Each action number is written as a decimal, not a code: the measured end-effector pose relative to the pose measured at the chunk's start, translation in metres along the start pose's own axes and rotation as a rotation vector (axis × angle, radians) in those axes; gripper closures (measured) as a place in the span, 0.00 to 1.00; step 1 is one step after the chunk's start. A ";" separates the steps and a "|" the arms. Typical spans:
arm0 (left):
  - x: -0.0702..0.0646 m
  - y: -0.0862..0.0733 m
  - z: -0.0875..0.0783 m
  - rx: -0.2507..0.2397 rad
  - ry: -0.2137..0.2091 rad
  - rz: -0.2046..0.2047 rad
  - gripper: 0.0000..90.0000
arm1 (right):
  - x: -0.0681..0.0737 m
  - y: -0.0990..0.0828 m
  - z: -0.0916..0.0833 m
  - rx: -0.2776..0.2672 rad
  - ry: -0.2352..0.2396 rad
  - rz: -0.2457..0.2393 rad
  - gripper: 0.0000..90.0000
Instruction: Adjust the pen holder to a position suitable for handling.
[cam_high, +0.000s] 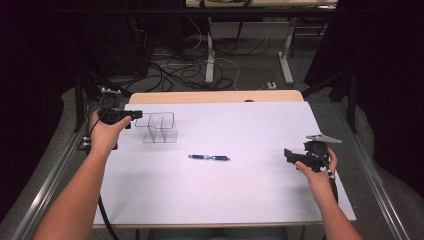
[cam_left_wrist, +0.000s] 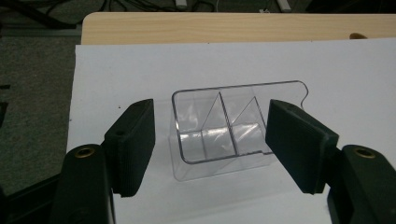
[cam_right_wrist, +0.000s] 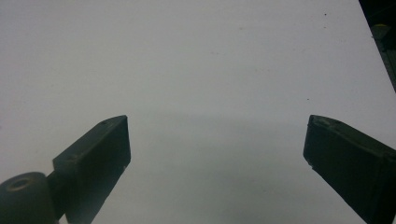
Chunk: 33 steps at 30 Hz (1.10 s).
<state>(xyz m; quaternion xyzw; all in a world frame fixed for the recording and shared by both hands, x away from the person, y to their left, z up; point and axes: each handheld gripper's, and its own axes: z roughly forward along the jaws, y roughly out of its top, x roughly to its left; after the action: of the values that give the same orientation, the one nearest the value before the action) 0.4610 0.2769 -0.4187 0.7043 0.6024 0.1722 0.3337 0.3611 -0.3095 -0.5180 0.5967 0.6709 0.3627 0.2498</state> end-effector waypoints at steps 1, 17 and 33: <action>0.000 0.001 0.002 -0.001 0.002 -0.007 0.41 | 0.000 0.000 0.000 0.001 -0.002 -0.002 0.08; 0.013 0.006 0.032 0.065 0.051 -0.024 0.49 | 0.003 0.000 0.000 0.002 0.009 0.007 0.08; 0.020 0.005 0.047 0.151 0.059 -0.057 0.68 | 0.004 -0.002 0.002 0.011 0.020 0.001 0.10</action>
<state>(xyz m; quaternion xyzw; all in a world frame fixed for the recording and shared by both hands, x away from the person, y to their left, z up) 0.4989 0.2832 -0.4526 0.7047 0.6431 0.1376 0.2663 0.3610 -0.3055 -0.5200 0.5948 0.6750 0.3649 0.2398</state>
